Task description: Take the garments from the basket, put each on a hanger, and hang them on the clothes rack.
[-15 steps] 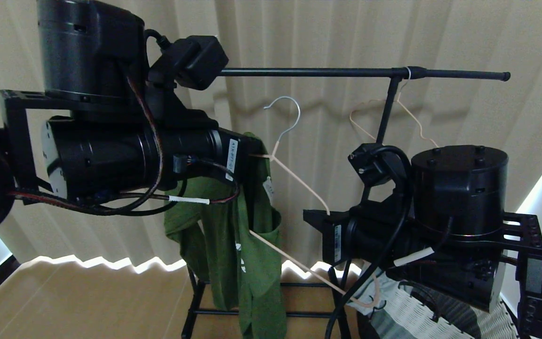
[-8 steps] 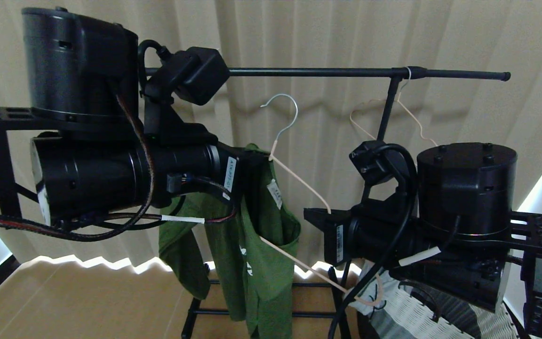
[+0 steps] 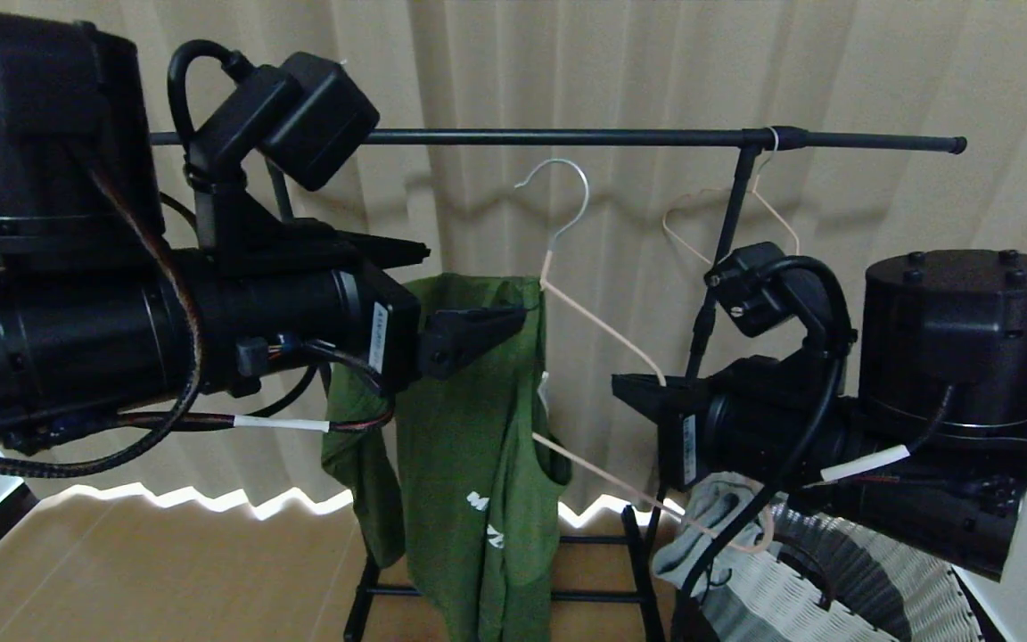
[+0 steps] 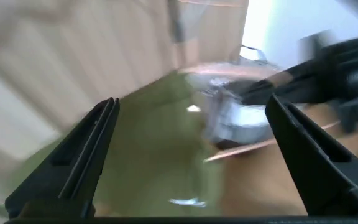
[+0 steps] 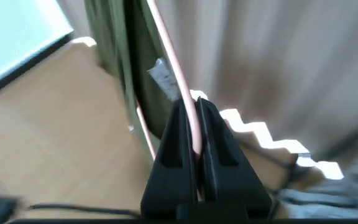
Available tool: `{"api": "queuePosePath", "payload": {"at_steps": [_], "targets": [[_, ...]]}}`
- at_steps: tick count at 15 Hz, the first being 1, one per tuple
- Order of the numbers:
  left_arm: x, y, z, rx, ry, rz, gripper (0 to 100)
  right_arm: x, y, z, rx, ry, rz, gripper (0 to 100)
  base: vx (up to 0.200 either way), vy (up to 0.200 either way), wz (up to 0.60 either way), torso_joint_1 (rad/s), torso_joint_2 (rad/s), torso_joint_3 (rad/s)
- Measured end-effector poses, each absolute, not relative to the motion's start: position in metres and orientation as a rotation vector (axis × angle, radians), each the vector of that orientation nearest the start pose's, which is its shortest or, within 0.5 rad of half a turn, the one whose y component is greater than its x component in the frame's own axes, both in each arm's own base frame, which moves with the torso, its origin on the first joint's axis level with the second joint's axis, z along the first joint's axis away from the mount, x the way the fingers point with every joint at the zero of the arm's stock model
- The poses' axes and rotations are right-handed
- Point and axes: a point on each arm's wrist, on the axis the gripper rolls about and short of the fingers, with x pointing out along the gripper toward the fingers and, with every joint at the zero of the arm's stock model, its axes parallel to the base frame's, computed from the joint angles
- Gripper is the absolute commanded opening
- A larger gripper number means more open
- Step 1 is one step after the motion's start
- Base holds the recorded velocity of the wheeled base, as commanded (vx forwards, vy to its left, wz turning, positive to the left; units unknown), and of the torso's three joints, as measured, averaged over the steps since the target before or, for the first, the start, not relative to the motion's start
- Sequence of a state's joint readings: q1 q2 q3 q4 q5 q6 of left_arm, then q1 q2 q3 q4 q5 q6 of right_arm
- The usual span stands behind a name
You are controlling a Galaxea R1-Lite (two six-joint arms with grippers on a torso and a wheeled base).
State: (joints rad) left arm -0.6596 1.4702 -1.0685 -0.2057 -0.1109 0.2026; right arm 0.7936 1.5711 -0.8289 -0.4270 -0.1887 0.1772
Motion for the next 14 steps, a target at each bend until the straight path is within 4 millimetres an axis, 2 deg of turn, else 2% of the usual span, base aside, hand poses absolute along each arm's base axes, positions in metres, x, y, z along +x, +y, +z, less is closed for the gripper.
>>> {"api": "queuePosePath", "payload": {"at_steps": [3,6,10,14], "targets": [[0.215,-0.145,0.272,0.345,-0.088,-0.776,100,0.199,0.170,0.203,-0.073,0.286,0.548,0,0.000,0.000,0.00,0.000,0.00,0.000],[0.226,-0.121,0.251,0.515,-0.134,-0.741,100,0.198,0.152,0.199,-0.135,0.203,0.617,0,0.000,0.000,0.00,0.000,0.00,0.000],[0.231,-0.117,0.246,0.627,-0.156,-0.723,100,0.197,0.146,0.197,-0.140,0.198,0.643,0,0.000,0.000,0.00,0.000,0.00,0.000],[0.235,-0.125,0.241,0.655,-0.157,-0.748,100,0.196,0.148,0.198,-0.139,0.192,0.681,0,0.000,0.000,0.00,0.000,0.00,0.000]]}}
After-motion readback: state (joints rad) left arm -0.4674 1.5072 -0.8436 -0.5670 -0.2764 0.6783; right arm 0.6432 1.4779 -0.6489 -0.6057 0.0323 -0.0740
